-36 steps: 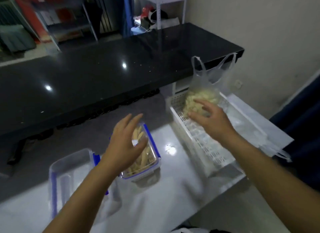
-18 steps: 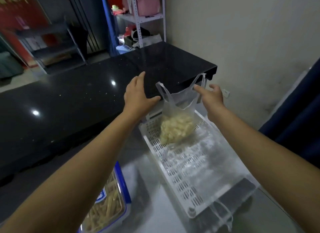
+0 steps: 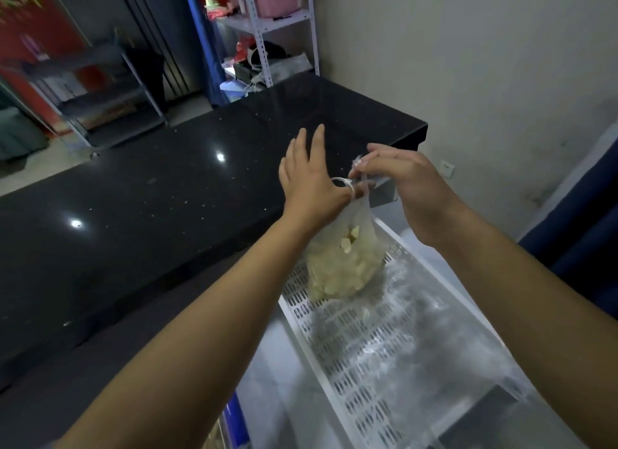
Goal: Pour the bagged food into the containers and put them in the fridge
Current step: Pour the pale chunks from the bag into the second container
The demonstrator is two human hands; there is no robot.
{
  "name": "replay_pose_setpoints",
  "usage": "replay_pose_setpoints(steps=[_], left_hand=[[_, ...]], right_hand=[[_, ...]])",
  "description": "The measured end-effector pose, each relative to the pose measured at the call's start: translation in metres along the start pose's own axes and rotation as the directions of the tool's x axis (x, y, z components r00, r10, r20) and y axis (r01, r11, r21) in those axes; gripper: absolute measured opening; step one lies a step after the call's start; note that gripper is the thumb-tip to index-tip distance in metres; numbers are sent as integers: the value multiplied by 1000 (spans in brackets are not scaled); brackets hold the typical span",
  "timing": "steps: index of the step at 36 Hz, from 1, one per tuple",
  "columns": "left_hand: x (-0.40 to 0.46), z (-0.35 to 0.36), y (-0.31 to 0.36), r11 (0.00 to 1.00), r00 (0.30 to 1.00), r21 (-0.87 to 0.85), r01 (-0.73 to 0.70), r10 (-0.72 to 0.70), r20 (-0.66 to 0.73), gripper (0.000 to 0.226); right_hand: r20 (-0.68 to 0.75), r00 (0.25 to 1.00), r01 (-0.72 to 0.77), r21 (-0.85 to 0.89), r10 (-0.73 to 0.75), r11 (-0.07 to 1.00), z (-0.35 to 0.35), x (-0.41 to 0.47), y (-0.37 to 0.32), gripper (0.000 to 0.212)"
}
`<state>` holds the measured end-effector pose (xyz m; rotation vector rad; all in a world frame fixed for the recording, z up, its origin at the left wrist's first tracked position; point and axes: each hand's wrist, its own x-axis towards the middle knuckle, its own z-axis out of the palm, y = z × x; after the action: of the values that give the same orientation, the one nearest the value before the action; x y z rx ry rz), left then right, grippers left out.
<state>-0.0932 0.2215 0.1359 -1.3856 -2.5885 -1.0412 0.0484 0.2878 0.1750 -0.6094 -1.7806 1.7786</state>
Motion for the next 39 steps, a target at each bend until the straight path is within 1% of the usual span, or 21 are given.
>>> replay_pose_setpoints(steps=[3, 6, 8, 10, 11, 13, 16, 17, 20, 21, 23, 25, 27, 28, 29, 30, 32, 34, 35, 37, 39], left_hand=[[-2, -2, 8, 999, 999, -19, -39, 39, -9, 106], [-6, -9, 15, 997, 996, -60, -41, 36, -80, 99], [-9, -17, 21, 996, 992, -86, -23, 12, -127, 99], [-13, -27, 25, 996, 987, -82, -23, 10, -163, 98], [-16, -33, 27, 997, 985, -68, -32, 20, -171, 97], [-22, -46, 31, 998, 983, -40, -55, 47, -175, 95], [-33, -69, 43, 996, 975, -47, -75, 63, -211, 92], [-36, -78, 50, 995, 973, -65, -76, 60, -224, 91], [-51, -108, 76, 987, 969, -139, -84, 48, -243, 92], [-58, -119, 86, 981, 969, -170, -96, 53, -242, 93], [-72, -141, 102, 963, 968, -235, -133, 75, -240, 94], [-84, -161, 109, 944, 966, -288, -159, 88, -243, 92], [-97, -178, 105, 942, 968, -303, -142, 69, -239, 90], [-103, -184, 100, 950, 971, -289, -122, 54, -231, 91], [-112, -189, 92, 960, 974, -264, -97, 38, -222, 91], [-121, -192, 83, 968, 977, -239, -75, 23, -212, 90], [-144, -198, 62, 975, 981, -220, -39, -5, -194, 86], [-167, -208, 42, 977, 981, -214, -12, -29, -192, 83], [-178, -215, 32, 982, 978, -190, -6, -34, -204, 84], [-199, -233, 12, 993, 969, -117, 7, -36, -244, 88], [-221, -251, -9, 996, 957, -80, 44, -65, -283, 90]], right_hand=[[34, 999, 9, -38, -8, 999, -2, -13, -5, 21], [9, 1000, 12, -22, -12, 1000, -2, -28, -6, 17], [-35, 999, 37, -20, -38, 999, -1, -42, 0, 18], [-146, 987, 64, -5, -64, 998, 1, -61, 14, 22], [-212, 976, 51, 26, -44, 998, 3, -73, 22, 25], [-312, 946, -45, 142, 88, 989, 7, -96, 42, 34], [-333, 895, -186, 324, 296, 928, 13, -129, 70, 45], [-314, 878, -229, 390, 363, 892, 15, -137, 76, 51], [-205, 833, -339, 543, 513, 768, 23, -163, 87, 82], [-160, 827, -355, 595, 540, 721, 25, -173, 88, 86], [-55, 825, -362, 713, 563, 600, 29, -190, 92, 79], [105, 849, -382, 799, 517, 465, 35, -203, 94, 80], [260, 891, -399, 840, 372, 367, 43, -211, 91, 85], [317, 900, -413, 838, 299, 357, 47, -214, 90, 80], [357, 896, -434, 827, 264, 357, 52, -215, 89, 74], [385, 883, -462, 811, 267, 359, 58, -217, 89, 72], [432, 845, -528, 769, 314, 362, 71, -222, 91, 69], [450, 821, -565, 728, 351, 388, 89, -231, 96, 52], [450, 808, -583, 705, 380, 404, 97, -236, 98, 49], [435, 775, -623, 649, 458, 437, 114, -244, 103, 51], [410, 772, -634, 561, 486, 532, 130, -250, 103, 58]])
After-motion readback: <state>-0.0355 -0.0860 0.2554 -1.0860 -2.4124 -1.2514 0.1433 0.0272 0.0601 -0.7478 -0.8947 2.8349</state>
